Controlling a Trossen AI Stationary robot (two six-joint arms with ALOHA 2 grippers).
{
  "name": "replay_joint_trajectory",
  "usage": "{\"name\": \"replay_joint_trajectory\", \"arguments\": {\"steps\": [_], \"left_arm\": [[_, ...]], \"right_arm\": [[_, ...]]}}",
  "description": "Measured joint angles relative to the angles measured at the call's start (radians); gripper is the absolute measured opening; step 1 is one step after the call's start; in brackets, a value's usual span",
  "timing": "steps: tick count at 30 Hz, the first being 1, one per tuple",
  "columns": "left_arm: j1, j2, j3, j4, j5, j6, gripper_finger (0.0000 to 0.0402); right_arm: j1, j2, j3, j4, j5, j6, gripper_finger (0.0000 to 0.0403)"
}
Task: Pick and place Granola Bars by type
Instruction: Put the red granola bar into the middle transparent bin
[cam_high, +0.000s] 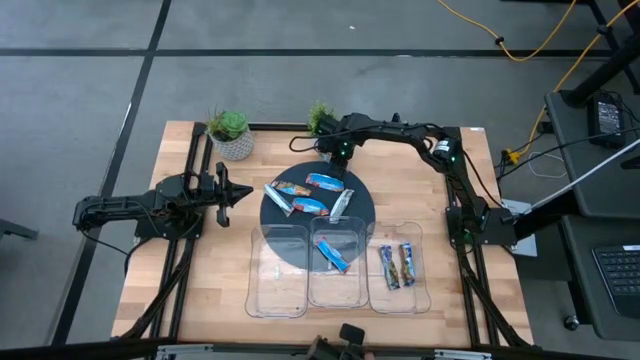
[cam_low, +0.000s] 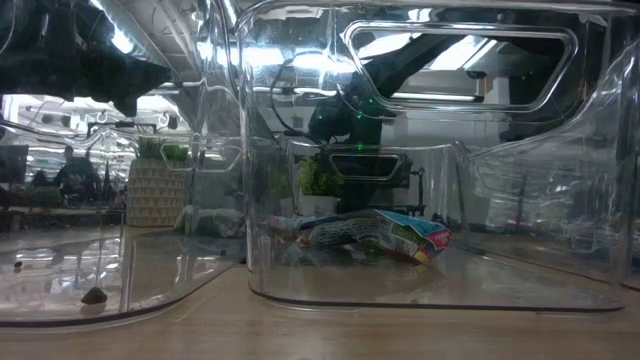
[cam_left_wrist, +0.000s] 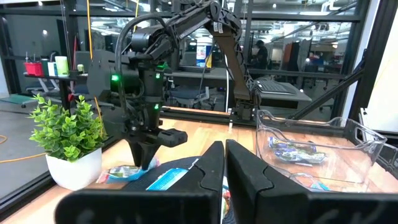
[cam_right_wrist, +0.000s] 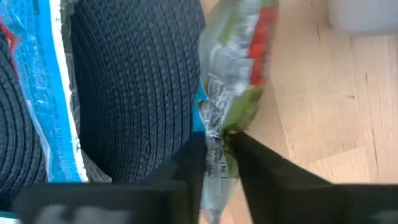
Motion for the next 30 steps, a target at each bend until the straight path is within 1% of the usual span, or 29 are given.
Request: {"name": "replay_joint_trajectory", "arguments": {"steps": [4,6,12,17,21,26,30], "left_arm": [[0.0,0.0,0.0,0.0,0.0,0.0,0.0009],[0.0,0.0,0.0,0.0,0.0,0.0,0.0011],[0.0,0.0,0.0,0.0,0.0,0.0,0.0011],[0.0,0.0,0.0,0.0,0.0,0.0,0.0008],[0.0,0.0,0.0,0.0,0.0,0.0,0.0012],[0.0,0.0,0.0,0.0,0.0,0.0,0.0011],[0.0,0.0,0.0,0.0,0.0,0.0,0.0008]], "right_arm": [[0.0,0.0,0.0,0.0,-0.005,-0.001,0.0024],[0.0,-0.003,0.0,-0.01,-0.026,-0.021,0.0008],[0.0,-0.012,0.025,-0.115,-0.044,-0.051,0.0015],[0.0,-0.013,0.083,-0.233,-0.044,-0.093,0.0005],[0.0,-0.014,0.138,-0.302,-0.044,-0.101,0.0011],[0.0,-0.014,0.22,-0.371,-0.044,-0.105,0.0005],[0.003,-0.015,0.301,-0.43,-0.044,-0.105,0.0008]]}}
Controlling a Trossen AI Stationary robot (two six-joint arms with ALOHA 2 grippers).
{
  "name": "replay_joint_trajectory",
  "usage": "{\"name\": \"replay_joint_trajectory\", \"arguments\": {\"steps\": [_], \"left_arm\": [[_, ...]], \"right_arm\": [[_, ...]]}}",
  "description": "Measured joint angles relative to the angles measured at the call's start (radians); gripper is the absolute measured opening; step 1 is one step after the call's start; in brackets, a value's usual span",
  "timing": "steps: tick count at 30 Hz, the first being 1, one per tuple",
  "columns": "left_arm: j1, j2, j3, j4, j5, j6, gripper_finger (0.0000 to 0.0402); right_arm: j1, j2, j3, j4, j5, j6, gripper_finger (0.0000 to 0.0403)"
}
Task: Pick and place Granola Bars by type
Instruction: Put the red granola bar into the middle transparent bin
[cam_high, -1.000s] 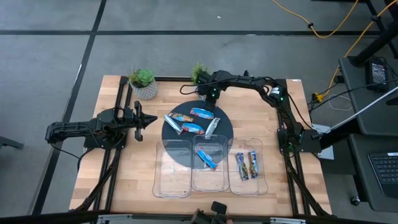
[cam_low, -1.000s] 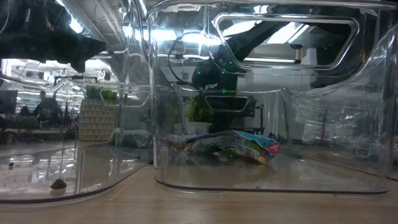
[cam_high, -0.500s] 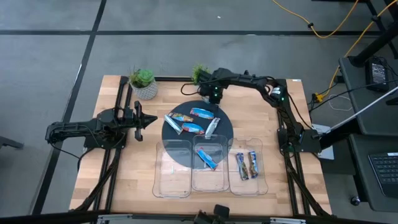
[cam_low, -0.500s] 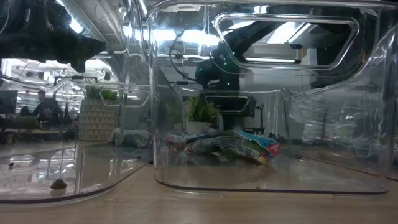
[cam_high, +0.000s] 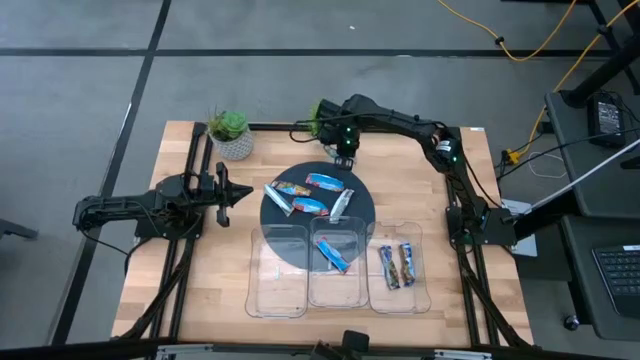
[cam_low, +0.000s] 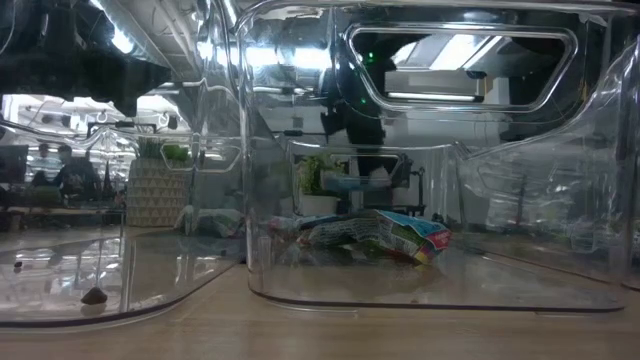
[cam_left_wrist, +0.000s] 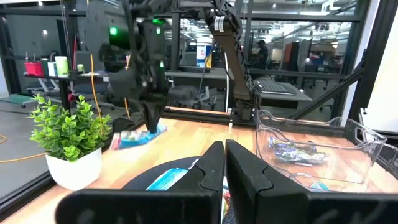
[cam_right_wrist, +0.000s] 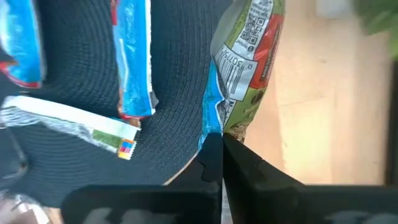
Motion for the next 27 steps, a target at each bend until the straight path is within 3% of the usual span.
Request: {"name": "replay_joint_trajectory", "arguments": {"steps": [11,21,27], "left_arm": [[0.0,0.0,0.0,0.0,0.0,0.0,0.0011],[0.0,0.0,0.0,0.0,0.0,0.0,0.0013],[0.0,0.0,0.0,0.0,0.0,0.0,0.0009]], "right_arm": [[0.015,-0.026,0.261,-0.183,0.0,-0.049,0.0004],[0.03,-0.281,0.256,-0.114,-0.016,-0.053,0.0003],[0.042,-0.413,0.256,-0.063,-0.131,-0.062,0.0004]]}}
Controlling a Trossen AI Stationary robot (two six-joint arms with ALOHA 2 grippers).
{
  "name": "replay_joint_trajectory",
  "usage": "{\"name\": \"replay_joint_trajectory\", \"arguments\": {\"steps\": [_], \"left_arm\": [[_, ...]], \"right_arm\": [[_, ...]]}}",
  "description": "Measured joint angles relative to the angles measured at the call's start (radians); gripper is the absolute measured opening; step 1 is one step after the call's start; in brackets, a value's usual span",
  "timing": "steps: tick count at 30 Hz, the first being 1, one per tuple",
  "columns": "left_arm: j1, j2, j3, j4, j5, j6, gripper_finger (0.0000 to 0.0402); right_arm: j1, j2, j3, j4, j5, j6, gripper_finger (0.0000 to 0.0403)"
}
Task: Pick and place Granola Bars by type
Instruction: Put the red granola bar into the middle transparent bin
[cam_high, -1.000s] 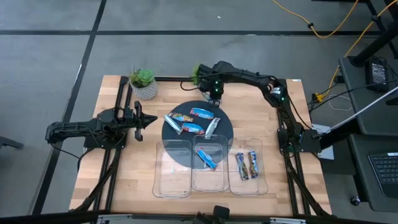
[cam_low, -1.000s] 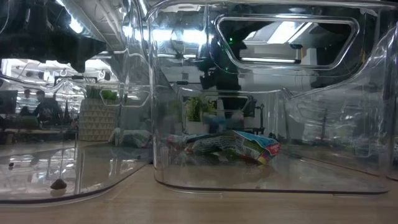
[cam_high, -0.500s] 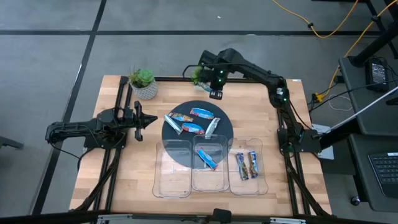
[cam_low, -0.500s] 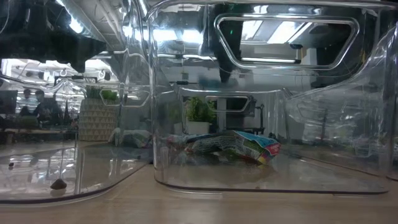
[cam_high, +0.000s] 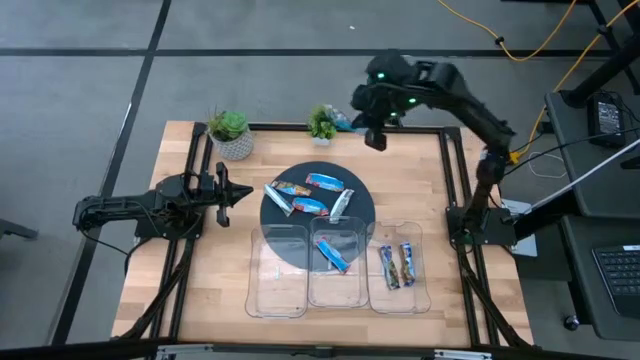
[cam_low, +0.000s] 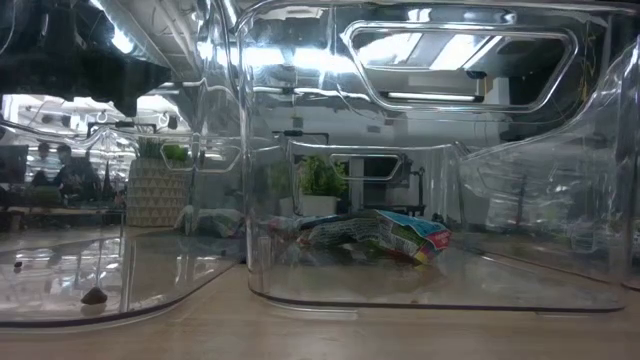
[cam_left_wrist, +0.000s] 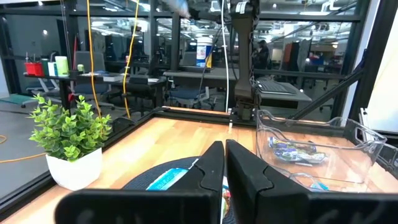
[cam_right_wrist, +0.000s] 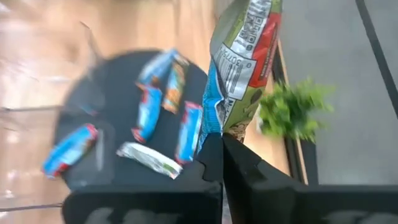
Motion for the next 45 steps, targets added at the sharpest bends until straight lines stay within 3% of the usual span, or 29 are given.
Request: {"name": "replay_joint_trajectory", "arguments": {"steps": [12,20,28,31,39,45], "left_arm": [[0.0,0.0,0.0,0.0,0.0,0.0,0.0012],[0.0,0.0,0.0,0.0,0.0,0.0,0.001],[0.0,0.0,0.0,0.0,0.0,0.0,0.0011],[0.0,0.0,0.0,0.0,0.0,0.0,0.0008],[0.0,0.0,0.0,0.0,0.0,0.0,0.0013],[0.0,0.0,0.0,0.0,0.0,0.0,0.0008]], "right_arm": [[0.022,-0.085,-0.001,-0.028,-0.125,-0.006,0.0003],[0.193,-0.089,-0.001,-0.044,-0.165,0.091,0.0003],[0.479,-0.089,-0.001,-0.046,0.088,0.294,0.0002],[0.556,-0.089,-0.001,-0.042,0.185,0.439,0.0003],[0.679,-0.086,-0.001,-0.025,0.36,0.86,0.0004],[0.751,-0.023,-0.001,-0.053,0.45,1.045,0.0004]]}}
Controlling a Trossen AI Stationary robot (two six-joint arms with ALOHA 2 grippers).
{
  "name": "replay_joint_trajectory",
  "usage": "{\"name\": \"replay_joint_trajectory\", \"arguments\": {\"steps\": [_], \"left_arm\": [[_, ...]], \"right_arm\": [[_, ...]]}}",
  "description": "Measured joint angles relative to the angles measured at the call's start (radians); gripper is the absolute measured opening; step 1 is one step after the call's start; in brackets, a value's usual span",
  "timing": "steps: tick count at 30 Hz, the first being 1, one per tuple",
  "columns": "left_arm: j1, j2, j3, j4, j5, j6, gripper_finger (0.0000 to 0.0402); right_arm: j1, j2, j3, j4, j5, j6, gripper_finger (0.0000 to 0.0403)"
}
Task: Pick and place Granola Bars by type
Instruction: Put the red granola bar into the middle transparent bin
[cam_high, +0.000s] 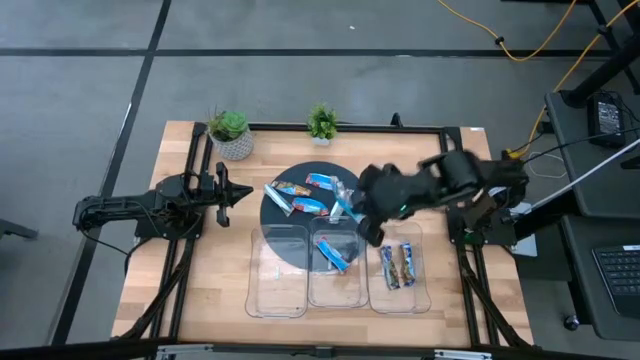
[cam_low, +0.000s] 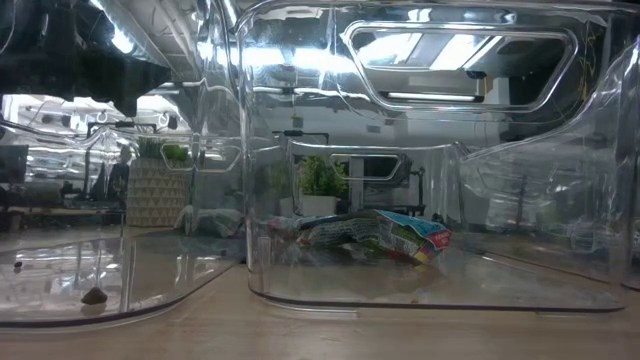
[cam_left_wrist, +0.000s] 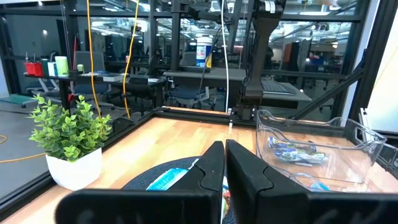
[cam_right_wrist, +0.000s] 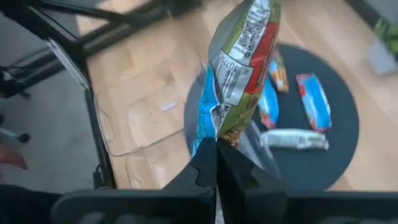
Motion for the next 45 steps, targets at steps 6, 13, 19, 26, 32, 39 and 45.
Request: {"name": "replay_joint_trajectory", "arguments": {"steps": [6,13,19,26,32,39,45], "left_arm": [[0.0,0.0,0.0,0.0,0.0,0.0,0.0012],[0.0,0.0,0.0,0.0,0.0,0.0,0.0009],[0.0,0.0,0.0,0.0,0.0,0.0,0.001],[0.0,0.0,0.0,0.0,0.0,0.0,0.0011],[0.0,0.0,0.0,0.0,0.0,0.0,0.0009],[0.0,0.0,0.0,0.0,0.0,0.0,0.0012],[0.0,0.0,0.0,0.0,0.0,0.0,0.0008]], "right_arm": [[0.024,0.119,-0.011,-0.108,-0.011,0.098,0.0005],[0.014,0.133,-0.169,-0.083,-0.037,0.122,0.0005],[-0.001,0.13,-0.312,0.068,-0.057,0.159,0.0005],[-0.037,0.129,-0.396,0.143,-0.071,0.133,0.0005],[-0.07,0.129,-0.467,0.21,-0.115,0.061,0.0006],[-0.078,0.129,-0.607,0.336,-0.171,0.047,0.0006],[-0.055,0.129,-0.741,0.437,-0.237,0.076,0.0006]]}}
